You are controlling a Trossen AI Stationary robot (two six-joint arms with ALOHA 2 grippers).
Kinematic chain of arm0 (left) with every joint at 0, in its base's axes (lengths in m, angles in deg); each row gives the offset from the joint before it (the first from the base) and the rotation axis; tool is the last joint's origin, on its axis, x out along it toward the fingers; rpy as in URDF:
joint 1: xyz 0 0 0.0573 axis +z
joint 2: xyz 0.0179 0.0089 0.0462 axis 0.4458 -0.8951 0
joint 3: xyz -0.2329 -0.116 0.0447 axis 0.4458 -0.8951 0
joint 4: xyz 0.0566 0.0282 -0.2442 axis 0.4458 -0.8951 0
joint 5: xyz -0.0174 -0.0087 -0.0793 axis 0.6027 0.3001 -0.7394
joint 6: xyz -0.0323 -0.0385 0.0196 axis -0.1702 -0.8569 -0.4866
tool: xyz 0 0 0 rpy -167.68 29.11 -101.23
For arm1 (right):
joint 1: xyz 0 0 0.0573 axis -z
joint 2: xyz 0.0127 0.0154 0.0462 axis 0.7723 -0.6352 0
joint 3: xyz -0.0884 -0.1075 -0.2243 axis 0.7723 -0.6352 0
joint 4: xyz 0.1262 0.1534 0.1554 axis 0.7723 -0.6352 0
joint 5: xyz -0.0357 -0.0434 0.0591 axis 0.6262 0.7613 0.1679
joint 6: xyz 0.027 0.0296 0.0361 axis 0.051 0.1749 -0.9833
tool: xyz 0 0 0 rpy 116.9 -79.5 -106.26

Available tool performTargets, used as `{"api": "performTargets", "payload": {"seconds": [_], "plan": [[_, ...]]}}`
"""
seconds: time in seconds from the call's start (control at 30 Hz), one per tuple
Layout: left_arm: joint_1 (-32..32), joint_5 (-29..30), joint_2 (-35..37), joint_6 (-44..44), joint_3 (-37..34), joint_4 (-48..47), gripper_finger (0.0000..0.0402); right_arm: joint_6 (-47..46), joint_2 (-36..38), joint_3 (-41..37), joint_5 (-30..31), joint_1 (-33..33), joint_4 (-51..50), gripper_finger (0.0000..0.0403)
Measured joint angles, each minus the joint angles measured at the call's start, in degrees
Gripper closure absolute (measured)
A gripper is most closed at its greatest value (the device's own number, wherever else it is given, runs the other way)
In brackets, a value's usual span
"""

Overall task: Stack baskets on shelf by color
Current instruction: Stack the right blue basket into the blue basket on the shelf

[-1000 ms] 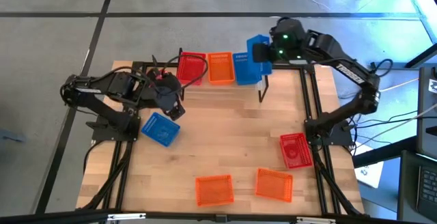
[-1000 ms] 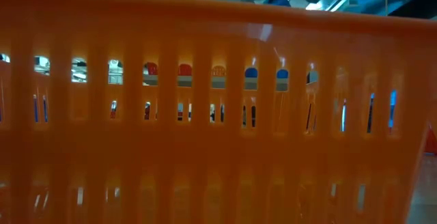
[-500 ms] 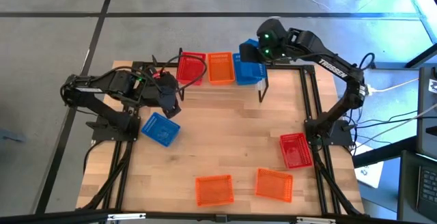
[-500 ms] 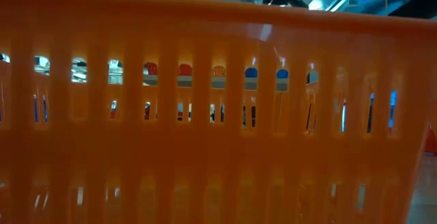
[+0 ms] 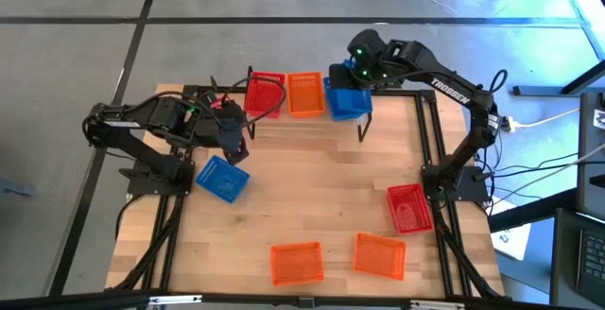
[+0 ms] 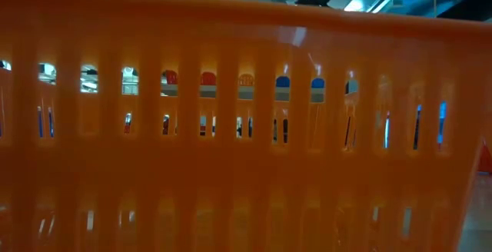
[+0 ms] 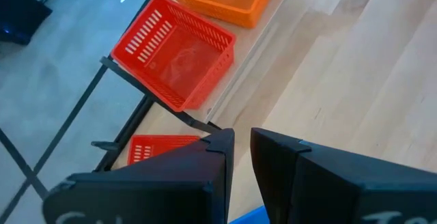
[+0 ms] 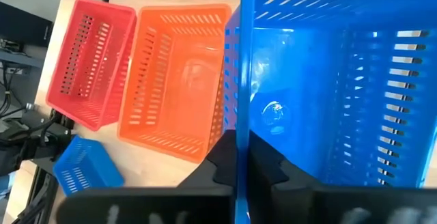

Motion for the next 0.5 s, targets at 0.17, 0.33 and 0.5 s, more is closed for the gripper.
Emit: {"api": "performTargets", "payload": {"seconds": [0.17, 0.33, 0.5], "plan": [[0.0, 0.0, 0.0, 0.0, 0.0, -0.1, 0.0360, 0.2, 0.0, 0.0, -0.4, 0.8, 0.0, 0.0378], [0.0, 0.0, 0.0, 0.0, 0.0, -1.1, 0.0360, 1.5, 0.0, 0.0, -0.4, 0.8, 0.0, 0.0355], [0.0, -1.8, 0.0, 0.0, 0.0, -1.3, 0.0360, 1.7, 0.0, 0.0, -0.4, 0.8, 0.1, 0.0351]]}}
